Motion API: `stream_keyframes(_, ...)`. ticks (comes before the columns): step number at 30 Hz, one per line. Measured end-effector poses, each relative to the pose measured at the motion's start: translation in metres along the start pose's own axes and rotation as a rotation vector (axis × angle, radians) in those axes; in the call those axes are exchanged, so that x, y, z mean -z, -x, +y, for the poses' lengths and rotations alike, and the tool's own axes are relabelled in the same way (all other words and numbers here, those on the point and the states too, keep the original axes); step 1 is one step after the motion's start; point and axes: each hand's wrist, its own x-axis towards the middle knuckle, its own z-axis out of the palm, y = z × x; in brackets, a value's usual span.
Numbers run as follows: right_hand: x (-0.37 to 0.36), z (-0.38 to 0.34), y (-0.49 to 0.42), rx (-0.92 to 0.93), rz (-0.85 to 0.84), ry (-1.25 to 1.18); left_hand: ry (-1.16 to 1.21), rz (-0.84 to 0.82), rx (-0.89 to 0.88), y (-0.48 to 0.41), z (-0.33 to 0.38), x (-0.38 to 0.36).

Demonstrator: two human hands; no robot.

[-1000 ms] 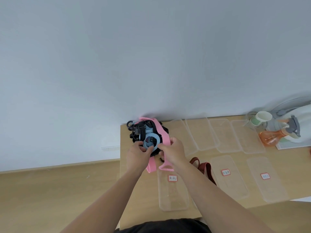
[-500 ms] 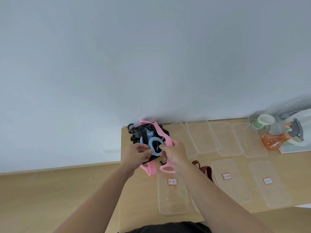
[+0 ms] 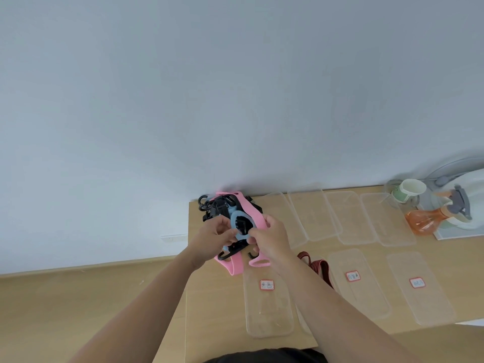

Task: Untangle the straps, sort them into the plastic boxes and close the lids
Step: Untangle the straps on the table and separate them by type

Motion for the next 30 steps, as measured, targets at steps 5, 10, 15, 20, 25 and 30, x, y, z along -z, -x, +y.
stream_keyframes(5, 0.008, -0.011, 0.007, 0.025, -0.135, -0.166, 0.206, -0.026, -0.051, 0.001, 0.019, 0.014)
stream_keyframes(10, 0.012, -0.020, 0.008, 0.138, -0.112, -0.133, 0.300, -0.015, -0.075, -0.003, 0.033, 0.017)
stream_keyframes(15, 0.012, -0.037, 0.008, 0.214, -0.093, -0.191, 0.310, -0.082, -0.074, -0.002, 0.036, 0.022)
stream_keyframes(20, 0.010, -0.050, 0.011, 0.239, -0.119, -0.263, 0.183, -0.155, -0.083, 0.002, 0.035, 0.026)
stream_keyframes(25, 0.005, -0.061, 0.007, 0.252, -0.172, -0.287, 0.066, -0.058, -0.129, 0.003, 0.042, 0.019)
stream_keyframes(30, 0.008, -0.077, 0.007, 0.280, -0.186, -0.265, 0.185, 0.056, -0.181, 0.000, 0.057, 0.022)
